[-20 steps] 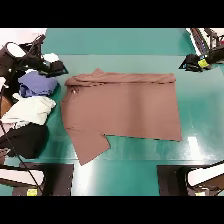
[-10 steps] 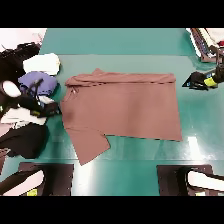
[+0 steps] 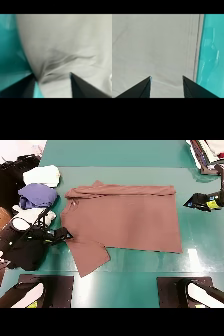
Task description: Fold the shirts.
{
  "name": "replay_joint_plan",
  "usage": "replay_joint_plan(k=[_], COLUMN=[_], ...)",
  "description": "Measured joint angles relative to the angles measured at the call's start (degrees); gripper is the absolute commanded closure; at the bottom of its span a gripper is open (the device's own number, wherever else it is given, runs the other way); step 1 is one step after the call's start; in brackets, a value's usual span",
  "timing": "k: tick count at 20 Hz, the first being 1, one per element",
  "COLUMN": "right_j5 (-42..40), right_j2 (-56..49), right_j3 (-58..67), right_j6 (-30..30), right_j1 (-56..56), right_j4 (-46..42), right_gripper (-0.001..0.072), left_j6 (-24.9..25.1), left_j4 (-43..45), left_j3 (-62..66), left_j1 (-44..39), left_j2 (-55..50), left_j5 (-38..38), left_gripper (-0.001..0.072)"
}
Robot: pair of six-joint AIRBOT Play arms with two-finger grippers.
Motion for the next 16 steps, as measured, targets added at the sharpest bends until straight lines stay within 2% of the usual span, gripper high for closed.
replay_joint_plan(k=[1, 2, 5, 7, 12, 13, 14, 16], right_j5=[0.1, 0.5, 2.8, 4.4, 6.2, 5.9, 5.4, 4.3], right_j2=[0.6, 1.2, 3.3, 5.2, 7.5, 7.6, 7.7, 7.9], right_j3=[-0.8, -1.6, -6.5, -12.2, -28.5, -31.3, -33.4, -36.7], right_j6=[0.0, 0.0, 0.1, 0.1, -0.3, -0.9, -1.3, -1.9], right_j1=[-0.3, -0.9, -5.6, -10.8, -24.3, -25.9, -27.0, -28.1], right_j4=[0.1, 0.1, -0.1, -0.7, 0.5, 1.6, 2.7, 4.1], right_gripper=[0.0273, 0.0273, 0.027, 0.0192, 0.0209, 0.0221, 0.0264, 0.0266], left_j6=[0.1, 0.2, 0.4, 0.6, 0.9, 0.9, 0.9, 0.9], left_j4=[0.1, 0.0, 0.1, -0.4, -1.2, -1.4, -1.5, -1.6], left_j3=[-0.3, -0.5, 1.0, 2.6, 5.3, 5.5, 5.7, 5.8], left_j1=[-1.1, -1.9, -3.3, -3.7, -4.1, -4.1, -4.1, -4.1], left_j2=[0.0, -0.1, 0.0, 0.1, 0.1, 0.1, 0.1, 0.1], left_j5=[1.2, 2.0, 2.9, 2.6, 1.4, 1.4, 1.4, 1.4], left_gripper=[0.061, 0.068, 0.068, 0.068, 0.068, 0.068, 0.068, 0.068])
